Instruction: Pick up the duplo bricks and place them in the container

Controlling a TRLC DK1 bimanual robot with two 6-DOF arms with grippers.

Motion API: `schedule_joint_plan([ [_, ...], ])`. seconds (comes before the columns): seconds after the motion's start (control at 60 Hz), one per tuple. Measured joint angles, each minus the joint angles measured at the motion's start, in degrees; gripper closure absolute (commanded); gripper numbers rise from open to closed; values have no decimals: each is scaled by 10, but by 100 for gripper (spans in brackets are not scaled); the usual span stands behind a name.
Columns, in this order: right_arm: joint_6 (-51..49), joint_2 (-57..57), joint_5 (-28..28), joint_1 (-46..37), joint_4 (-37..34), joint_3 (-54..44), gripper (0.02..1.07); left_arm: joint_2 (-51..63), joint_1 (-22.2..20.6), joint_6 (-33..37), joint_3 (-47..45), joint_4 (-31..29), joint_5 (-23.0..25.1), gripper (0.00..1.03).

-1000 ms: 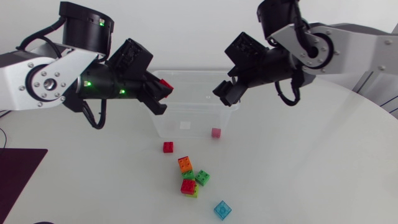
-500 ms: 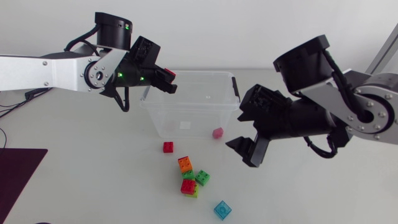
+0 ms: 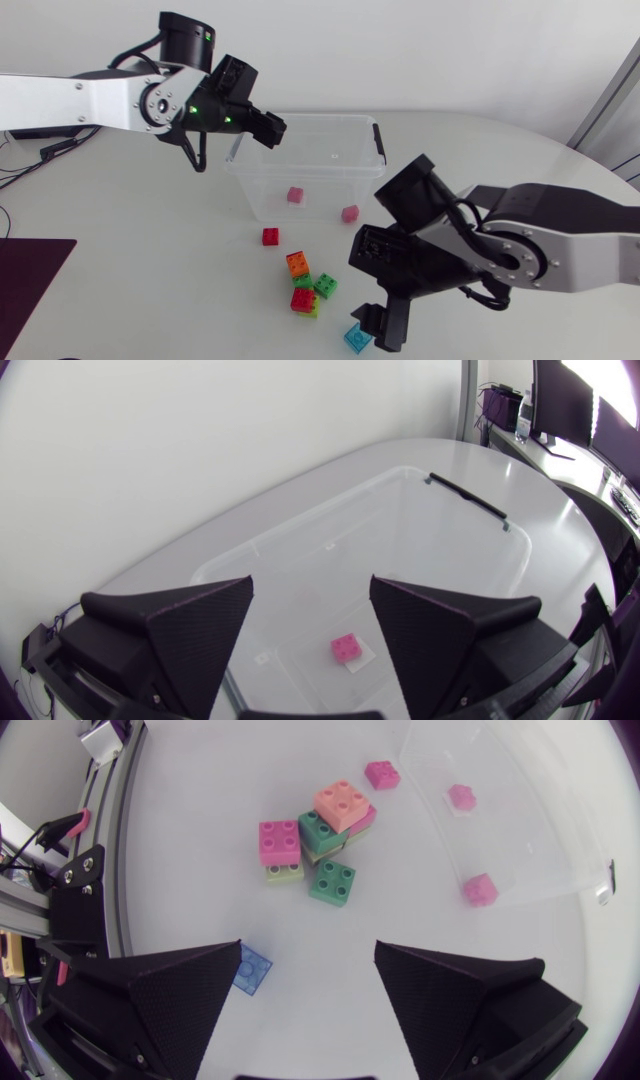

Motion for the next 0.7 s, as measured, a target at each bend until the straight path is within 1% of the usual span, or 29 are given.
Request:
schedule_joint_plan([
  [0.133, 22, 26, 21, 17, -1, -2, 11, -84, 4, 21, -35, -20, 0, 14],
  [0.2, 49, 50, 37, 28, -10, 0, 11, -130, 4, 38, -56, -45, 6, 14],
  [0.317, 92, 92, 41, 55, -37, 11, 11, -189, 13, 68, -104, -87, 21, 14],
  [0.55, 154, 135, 54, 78, -49, 47, 12, -268, 22, 115, -190, -130, 24, 14],
  [0.633, 165, 161, 62, 78, -54, 53, 16, -295, 22, 134, -222, -142, 24, 14],
  [0.7, 167, 172, 66, 78, -64, 54, 16, -304, 22, 139, -234, -152, 24, 14],
])
